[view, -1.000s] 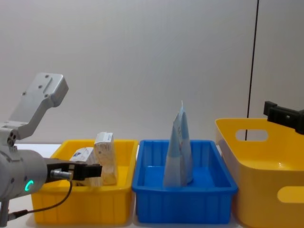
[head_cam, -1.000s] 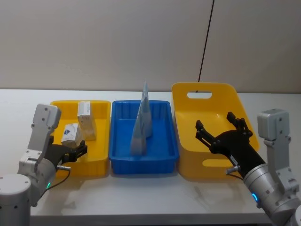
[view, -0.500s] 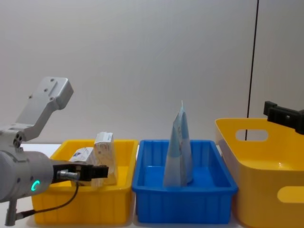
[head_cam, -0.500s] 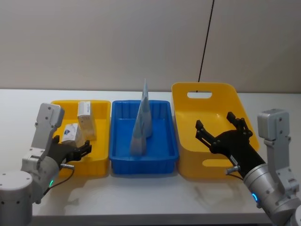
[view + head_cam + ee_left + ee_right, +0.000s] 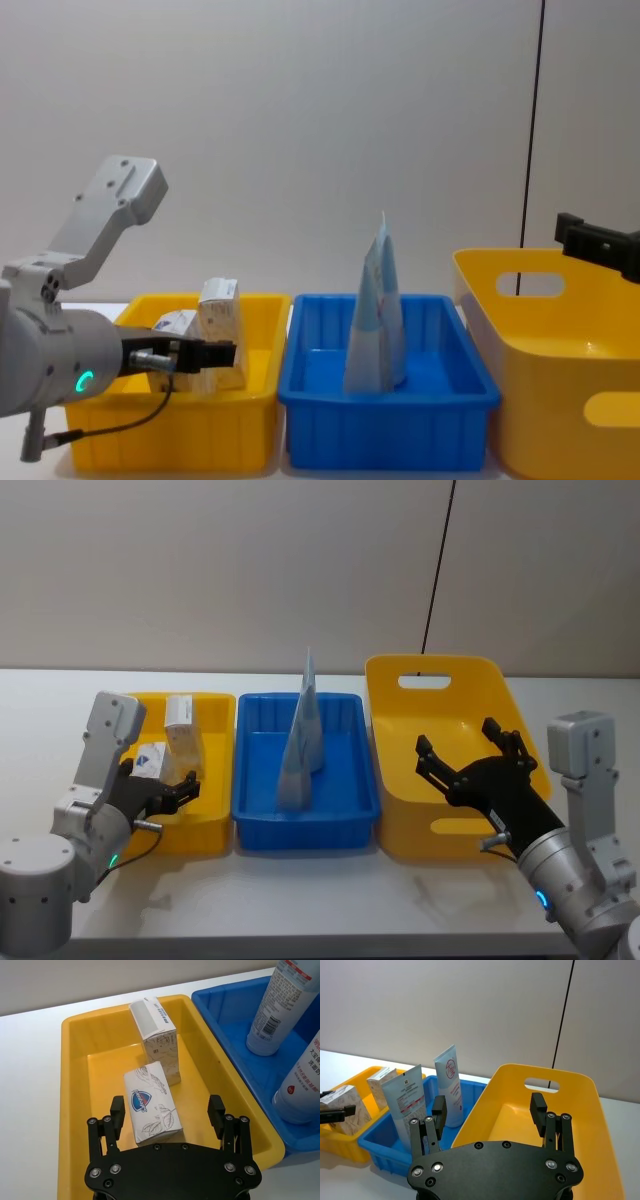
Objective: Bimanual collaborative sorting of washing and personal care products
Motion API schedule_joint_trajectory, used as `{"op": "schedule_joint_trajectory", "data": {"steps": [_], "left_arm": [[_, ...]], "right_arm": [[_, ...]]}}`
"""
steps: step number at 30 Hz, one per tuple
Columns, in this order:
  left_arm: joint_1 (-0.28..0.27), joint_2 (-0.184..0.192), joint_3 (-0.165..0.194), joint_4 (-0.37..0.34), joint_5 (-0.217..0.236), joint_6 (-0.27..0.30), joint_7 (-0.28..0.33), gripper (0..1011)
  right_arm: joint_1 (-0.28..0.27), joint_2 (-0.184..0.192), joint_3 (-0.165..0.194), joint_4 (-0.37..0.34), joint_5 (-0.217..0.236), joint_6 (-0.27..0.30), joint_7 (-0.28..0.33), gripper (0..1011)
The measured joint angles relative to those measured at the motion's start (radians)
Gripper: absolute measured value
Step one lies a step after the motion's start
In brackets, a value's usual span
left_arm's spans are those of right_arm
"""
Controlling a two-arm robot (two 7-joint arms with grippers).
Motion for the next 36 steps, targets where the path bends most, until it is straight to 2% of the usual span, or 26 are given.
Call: {"op": "schedule_joint_trajectory", "data": {"steps": [6, 12, 13, 14, 16, 20, 25, 36], "left_arm": [[-0.006, 0.001, 0.004, 0.005, 0.010, -0.003, -0.002, 906], [-0.011, 0.002, 0.007, 0.009, 0.018, -0.005, -0.003, 707], [-0.011, 0.002, 0.007, 0.009, 0.018, -0.005, -0.003, 707], [-0.012, 0.002, 0.007, 0.010, 0.019, -0.005, -0.003, 647], [-0.012, 0.002, 0.007, 0.010, 0.020, -0.005, -0.003, 606], [-0.014, 0.002, 0.008, 0.012, 0.023, -0.006, -0.004, 445], [-0.015, 0.003, 0.009, 0.012, 0.025, -0.006, -0.005, 392], [-0.009, 0.010, 0.006, 0.003, 0.023, -0.011, -0.024, 365]], "right_arm": [[0.000, 0.000, 0.000, 0.000, 0.000, 0.000, 0.000, 1002], [0.000, 0.000, 0.000, 0.000, 0.000, 0.000, 0.000, 1002], [0.000, 0.000, 0.000, 0.000, 0.000, 0.000, 0.000, 1002], [0.000, 0.000, 0.000, 0.000, 0.000, 0.000, 0.000, 1002], [0.000, 0.000, 0.000, 0.000, 0.000, 0.000, 0.000, 1002], [0.000, 0.000, 0.000, 0.000, 0.000, 0.000, 0.000, 1002], [0.000, 0.000, 0.000, 0.000, 0.000, 0.000, 0.000, 1002], [0.000, 0.000, 0.000, 0.000, 0.000, 0.000, 0.000, 1002]]}}
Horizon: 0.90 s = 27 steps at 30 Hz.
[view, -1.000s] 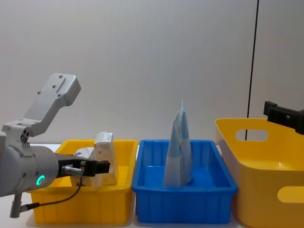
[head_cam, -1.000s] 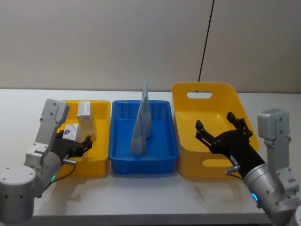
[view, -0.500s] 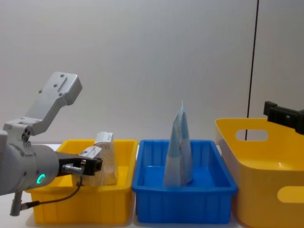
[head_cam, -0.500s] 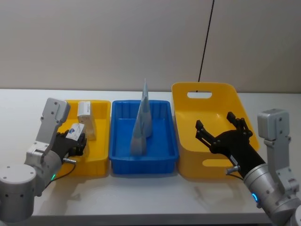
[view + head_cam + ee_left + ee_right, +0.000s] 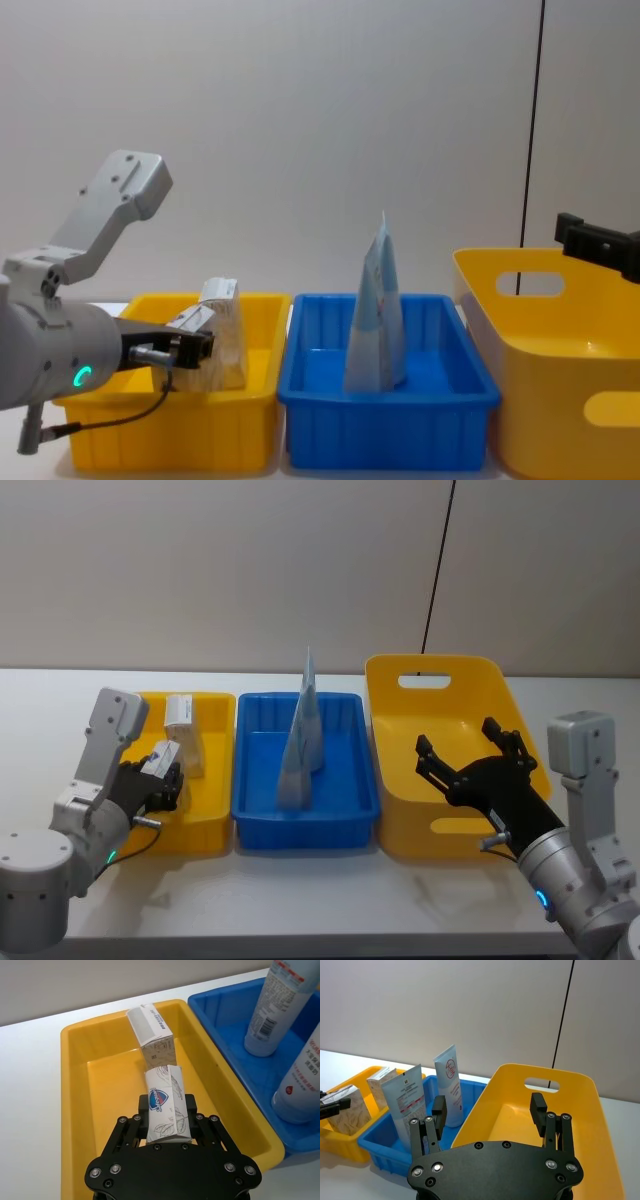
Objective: Bimanual collaborative sorting of washing and personal care products
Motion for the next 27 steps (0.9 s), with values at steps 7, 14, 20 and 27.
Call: {"op": "schedule_joint_trajectory", "data": {"steps": [7, 14, 20, 27], "left_arm": [[0.017, 0.027, -0.008, -0.033, -0.019, -0.032, -0.059, 366], [0.033, 0.069, -0.017, -0.074, -0.037, -0.088, -0.140, 366], [0.042, 0.112, -0.025, -0.115, -0.049, -0.137, -0.213, 365], [0.049, 0.179, -0.034, -0.175, -0.065, -0.214, -0.313, 365]], "right_arm": [[0.000, 0.000, 0.000, 0.000, 0.000, 0.000, 0.000, 1002], [0.000, 0.000, 0.000, 0.000, 0.000, 0.000, 0.000, 1002], [0.000, 0.000, 0.000, 0.000, 0.000, 0.000, 0.000, 1002], [0.000, 0.000, 0.000, 0.000, 0.000, 0.000, 0.000, 1002]]}}
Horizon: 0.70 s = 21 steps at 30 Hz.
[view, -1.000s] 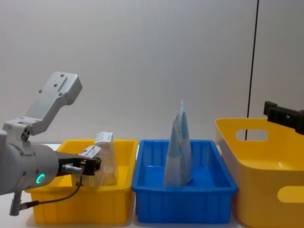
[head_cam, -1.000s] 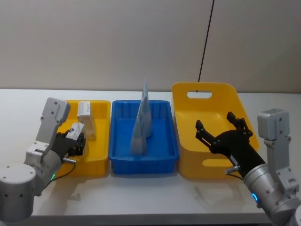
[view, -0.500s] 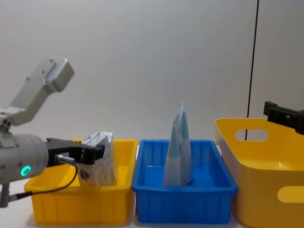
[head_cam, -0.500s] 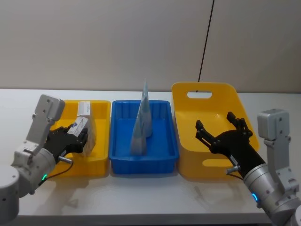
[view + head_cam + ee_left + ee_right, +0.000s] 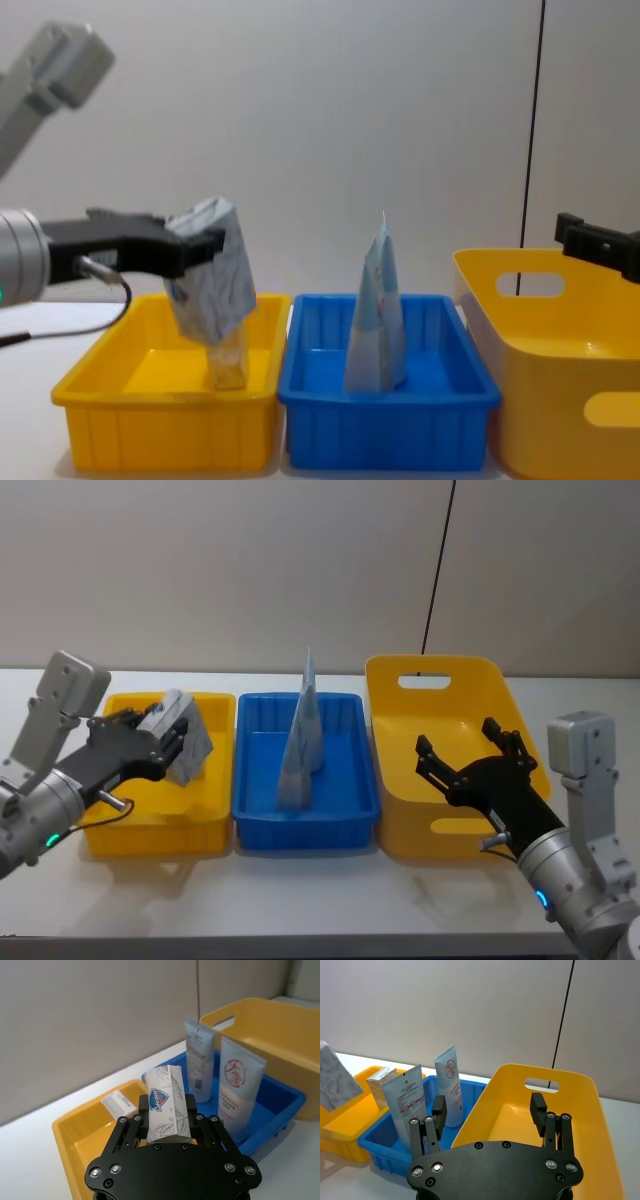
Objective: Bimanual collaborative sorting of washing and personal care products
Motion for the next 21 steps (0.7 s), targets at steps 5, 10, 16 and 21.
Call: {"op": "schedule_joint_trajectory", "data": {"steps": [5, 10, 16, 21], "left_arm": [[0.003, 0.049, -0.005, -0.044, -0.015, -0.045, -0.067, 365], [0.004, 0.088, -0.007, -0.074, -0.033, -0.074, -0.127, 365], [0.005, 0.136, -0.006, -0.108, -0.062, -0.106, -0.210, 365], [0.008, 0.171, 0.001, -0.132, -0.088, -0.130, -0.279, 365]], "right_arm": [[0.000, 0.000, 0.000, 0.000, 0.000, 0.000, 0.000, 1002], [0.000, 0.000, 0.000, 0.000, 0.000, 0.000, 0.000, 1002], [0.000, 0.000, 0.000, 0.000, 0.000, 0.000, 0.000, 1002], [0.000, 0.000, 0.000, 0.000, 0.000, 0.000, 0.000, 1002]]}}
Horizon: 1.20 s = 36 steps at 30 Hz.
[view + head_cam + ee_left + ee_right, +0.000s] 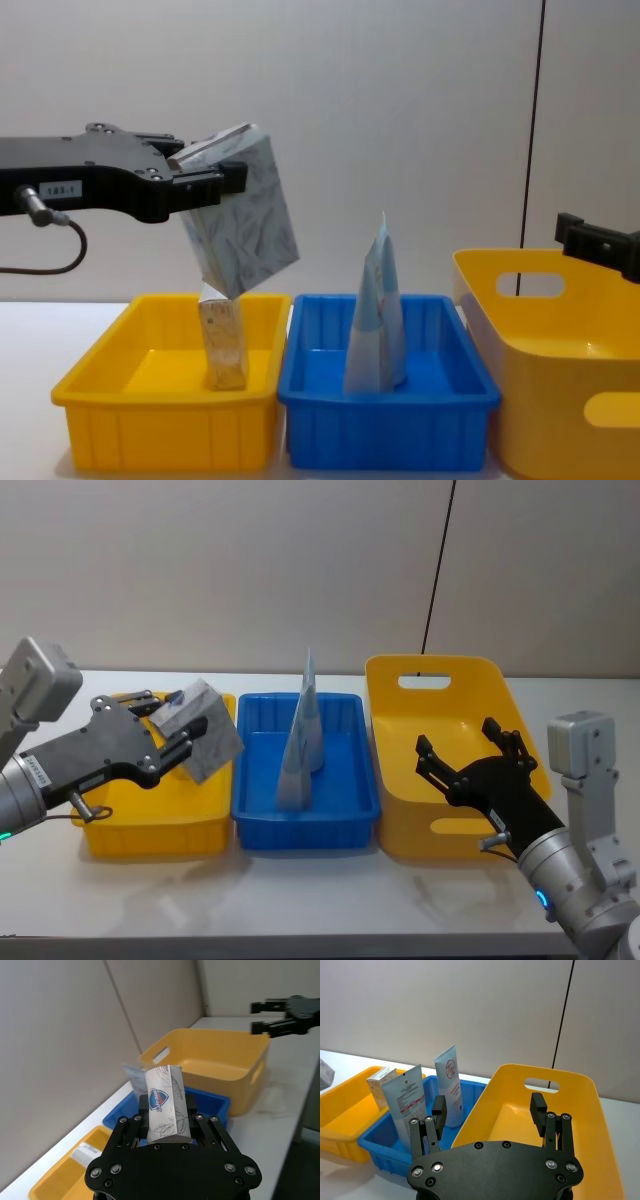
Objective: Bimanual collaborative sorting of washing and personal care products
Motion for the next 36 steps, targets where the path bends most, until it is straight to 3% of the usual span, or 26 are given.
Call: {"op": "schedule_joint_trajectory", "data": {"steps": [10, 19, 36], "left_arm": [[0.006, 0.045, 0.024, -0.032, -0.048, -0.031, -0.112, 365], [0.004, 0.074, 0.068, -0.048, -0.070, -0.049, -0.204, 365], [-0.029, 0.081, 0.155, -0.026, -0.069, -0.067, -0.307, 365]], "right_arm": [[0.000, 0.000, 0.000, 0.000, 0.000, 0.000, 0.000, 1002], [0.000, 0.000, 0.000, 0.000, 0.000, 0.000, 0.000, 1002], [0.000, 0.000, 0.000, 0.000, 0.000, 0.000, 0.000, 1002]]}}
